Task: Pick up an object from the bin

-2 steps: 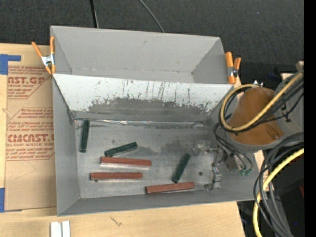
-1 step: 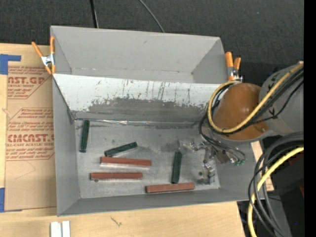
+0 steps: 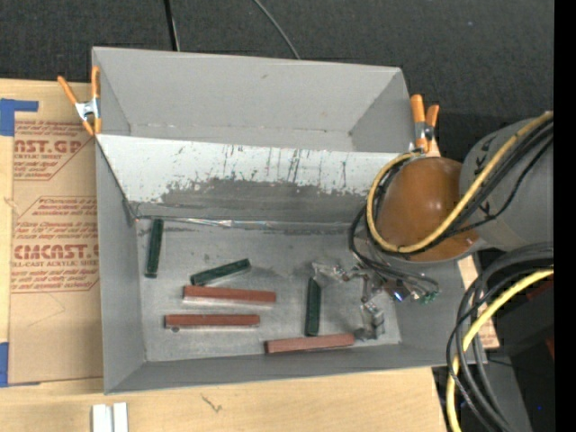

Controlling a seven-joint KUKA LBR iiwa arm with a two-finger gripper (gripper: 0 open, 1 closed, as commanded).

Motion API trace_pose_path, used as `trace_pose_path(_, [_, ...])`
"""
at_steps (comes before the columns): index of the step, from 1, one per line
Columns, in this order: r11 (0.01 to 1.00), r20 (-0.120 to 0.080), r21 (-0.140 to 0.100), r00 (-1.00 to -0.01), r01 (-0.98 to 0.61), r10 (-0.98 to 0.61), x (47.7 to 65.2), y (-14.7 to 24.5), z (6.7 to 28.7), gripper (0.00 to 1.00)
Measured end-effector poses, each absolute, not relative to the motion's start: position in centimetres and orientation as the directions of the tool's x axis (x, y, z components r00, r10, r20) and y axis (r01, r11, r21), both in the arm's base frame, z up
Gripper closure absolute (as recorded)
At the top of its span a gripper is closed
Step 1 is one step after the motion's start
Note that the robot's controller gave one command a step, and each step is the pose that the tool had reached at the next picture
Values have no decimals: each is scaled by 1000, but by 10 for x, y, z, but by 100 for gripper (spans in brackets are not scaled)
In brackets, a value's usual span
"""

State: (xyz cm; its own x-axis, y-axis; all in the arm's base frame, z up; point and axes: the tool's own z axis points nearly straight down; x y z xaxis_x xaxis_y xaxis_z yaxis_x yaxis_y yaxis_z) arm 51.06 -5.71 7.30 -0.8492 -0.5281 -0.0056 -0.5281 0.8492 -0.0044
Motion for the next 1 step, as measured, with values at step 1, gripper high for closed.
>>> trace_pose_path(1, [804,-2,-3,-804,-595,-595,514,-12,71,0])
